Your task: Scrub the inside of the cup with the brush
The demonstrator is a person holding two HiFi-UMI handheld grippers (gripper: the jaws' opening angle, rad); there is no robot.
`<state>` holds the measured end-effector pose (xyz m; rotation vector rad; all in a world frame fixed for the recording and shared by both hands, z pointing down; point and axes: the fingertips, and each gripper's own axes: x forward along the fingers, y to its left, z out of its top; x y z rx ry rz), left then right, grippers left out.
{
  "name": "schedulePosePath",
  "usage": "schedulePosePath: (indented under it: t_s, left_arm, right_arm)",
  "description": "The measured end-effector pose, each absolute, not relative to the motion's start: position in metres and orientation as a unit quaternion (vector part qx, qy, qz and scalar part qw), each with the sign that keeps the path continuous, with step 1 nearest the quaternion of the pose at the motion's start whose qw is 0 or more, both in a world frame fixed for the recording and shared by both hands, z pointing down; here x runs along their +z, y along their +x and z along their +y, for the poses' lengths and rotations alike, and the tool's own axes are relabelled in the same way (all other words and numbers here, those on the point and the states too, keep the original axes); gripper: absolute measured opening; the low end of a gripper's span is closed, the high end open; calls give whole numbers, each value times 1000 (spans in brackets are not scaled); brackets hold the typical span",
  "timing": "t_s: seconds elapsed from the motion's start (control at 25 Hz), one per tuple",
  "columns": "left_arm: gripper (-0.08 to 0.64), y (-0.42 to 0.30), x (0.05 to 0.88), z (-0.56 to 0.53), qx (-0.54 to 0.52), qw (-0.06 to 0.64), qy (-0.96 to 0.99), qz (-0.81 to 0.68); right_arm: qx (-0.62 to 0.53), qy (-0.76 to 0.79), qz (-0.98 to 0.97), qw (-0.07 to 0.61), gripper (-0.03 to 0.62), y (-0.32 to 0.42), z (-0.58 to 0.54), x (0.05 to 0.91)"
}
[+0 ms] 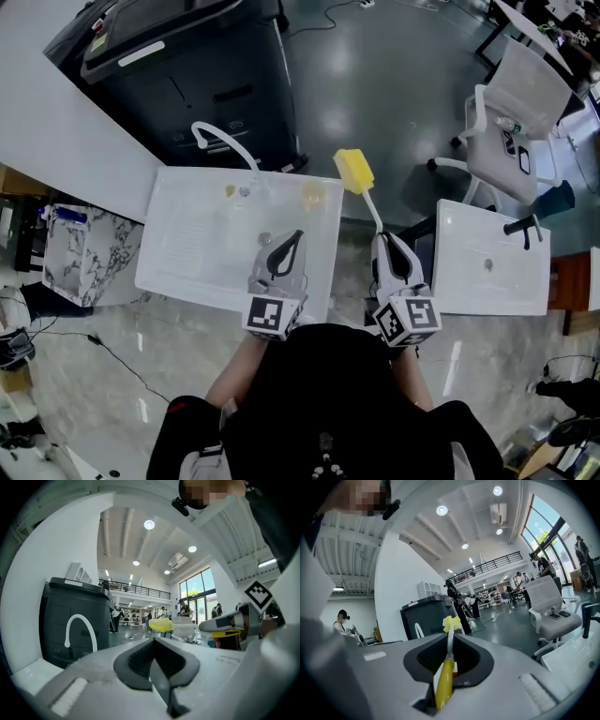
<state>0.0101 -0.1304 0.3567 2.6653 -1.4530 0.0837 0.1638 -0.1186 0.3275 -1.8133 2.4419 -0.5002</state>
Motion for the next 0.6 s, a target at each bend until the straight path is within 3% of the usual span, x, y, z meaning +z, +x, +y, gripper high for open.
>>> schedulePosePath:
  t_s: [0.6]
  left_arm:
    - [2,14,410,-174,47,90,851,-516]
  right_arm:
    - [-197,-564,801,-24,37,173,-163,371]
